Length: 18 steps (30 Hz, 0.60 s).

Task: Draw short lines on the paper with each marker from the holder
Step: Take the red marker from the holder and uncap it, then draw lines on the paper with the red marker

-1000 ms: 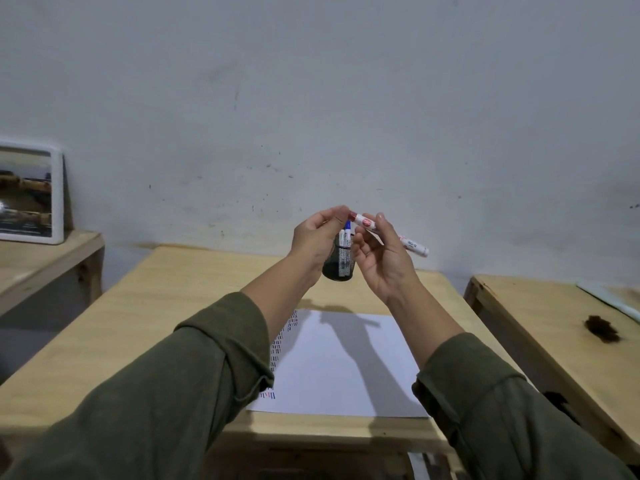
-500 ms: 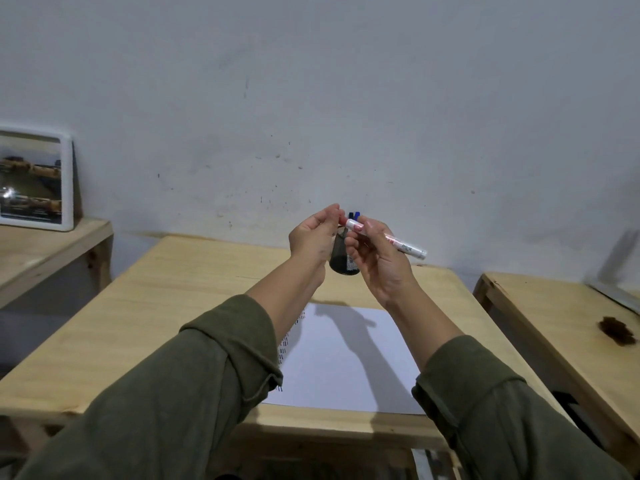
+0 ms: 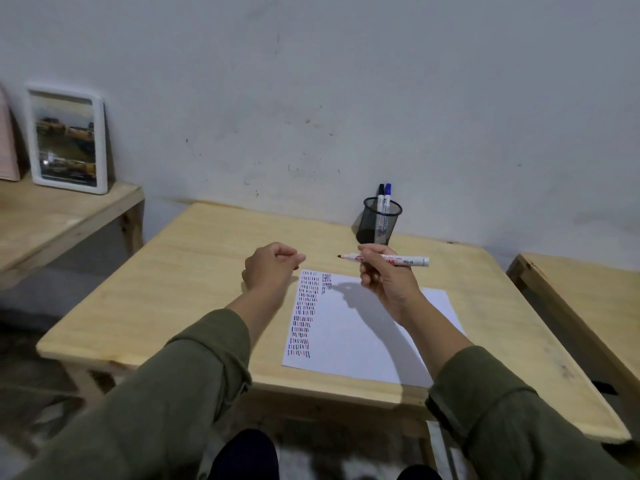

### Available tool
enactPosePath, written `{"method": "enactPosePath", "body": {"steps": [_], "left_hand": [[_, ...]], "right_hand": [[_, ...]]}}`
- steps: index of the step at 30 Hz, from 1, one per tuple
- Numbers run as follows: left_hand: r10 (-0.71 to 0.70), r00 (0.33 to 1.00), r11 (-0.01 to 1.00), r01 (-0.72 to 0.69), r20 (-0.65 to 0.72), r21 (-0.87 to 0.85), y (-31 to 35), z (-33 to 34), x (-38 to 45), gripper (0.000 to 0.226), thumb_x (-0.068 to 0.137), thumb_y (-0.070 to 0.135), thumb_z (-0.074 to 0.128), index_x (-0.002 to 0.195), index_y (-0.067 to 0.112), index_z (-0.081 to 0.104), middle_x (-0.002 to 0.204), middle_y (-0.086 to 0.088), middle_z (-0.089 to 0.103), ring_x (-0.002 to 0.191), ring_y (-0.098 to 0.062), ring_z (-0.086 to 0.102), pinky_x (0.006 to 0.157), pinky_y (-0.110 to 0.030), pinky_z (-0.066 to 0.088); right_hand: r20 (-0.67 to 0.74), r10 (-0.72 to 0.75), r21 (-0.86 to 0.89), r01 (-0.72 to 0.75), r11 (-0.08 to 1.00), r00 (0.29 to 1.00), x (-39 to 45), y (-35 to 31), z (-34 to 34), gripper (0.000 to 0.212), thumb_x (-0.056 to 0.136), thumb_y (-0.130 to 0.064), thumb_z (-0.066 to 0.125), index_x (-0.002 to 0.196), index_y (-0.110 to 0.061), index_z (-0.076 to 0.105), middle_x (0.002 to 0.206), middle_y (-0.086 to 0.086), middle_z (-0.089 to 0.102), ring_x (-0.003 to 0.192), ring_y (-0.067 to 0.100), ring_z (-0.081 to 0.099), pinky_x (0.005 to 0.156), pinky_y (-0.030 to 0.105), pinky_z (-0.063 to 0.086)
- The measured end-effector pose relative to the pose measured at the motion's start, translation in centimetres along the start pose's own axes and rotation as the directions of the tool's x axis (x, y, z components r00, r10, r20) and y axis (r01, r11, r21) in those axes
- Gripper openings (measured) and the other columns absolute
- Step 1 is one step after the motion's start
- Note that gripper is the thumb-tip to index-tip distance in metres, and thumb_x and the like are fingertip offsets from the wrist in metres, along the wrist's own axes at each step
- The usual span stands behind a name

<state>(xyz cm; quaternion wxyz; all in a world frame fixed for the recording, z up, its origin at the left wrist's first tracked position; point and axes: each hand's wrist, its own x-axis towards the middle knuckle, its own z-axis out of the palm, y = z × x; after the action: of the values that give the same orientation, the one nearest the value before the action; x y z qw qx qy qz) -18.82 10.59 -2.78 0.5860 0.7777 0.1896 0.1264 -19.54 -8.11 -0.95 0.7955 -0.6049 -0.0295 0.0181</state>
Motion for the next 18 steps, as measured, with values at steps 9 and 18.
{"method": "enactPosePath", "body": {"steps": [9,18], "left_hand": [[0.147,0.989,0.916,-0.14,0.011,0.376,-3.6,0.3,0.3,0.021,0.079,0.042,0.069,0.094,0.028,0.07,0.099,0.009,0.074,0.102,-0.015,0.063,0.091,-0.033,0.033],[0.195,0.979,0.886,-0.205,0.066,0.415,-4.8,0.5,0.6,0.04,0.079,0.039,0.07,0.116,0.028,0.059,0.106,0.011,0.073,0.114,-0.016,0.056,0.085,-0.032,0.024]], "right_hand": [[-0.06,0.08,-0.061,-0.084,0.995,0.995,0.0,2.8,0.4,0.01,0.082,-0.001,0.064,0.08,-0.011,0.064,0.048,-0.005,0.05,0.042,0.005,0.04,0.05,0.019,0.034],[-0.114,0.089,-0.095,-0.1,0.99,0.99,0.9,4.4,0.4,0.015,0.084,0.001,0.06,0.079,-0.012,0.066,0.05,-0.001,0.05,0.043,0.008,0.039,0.047,0.018,0.032]]}}
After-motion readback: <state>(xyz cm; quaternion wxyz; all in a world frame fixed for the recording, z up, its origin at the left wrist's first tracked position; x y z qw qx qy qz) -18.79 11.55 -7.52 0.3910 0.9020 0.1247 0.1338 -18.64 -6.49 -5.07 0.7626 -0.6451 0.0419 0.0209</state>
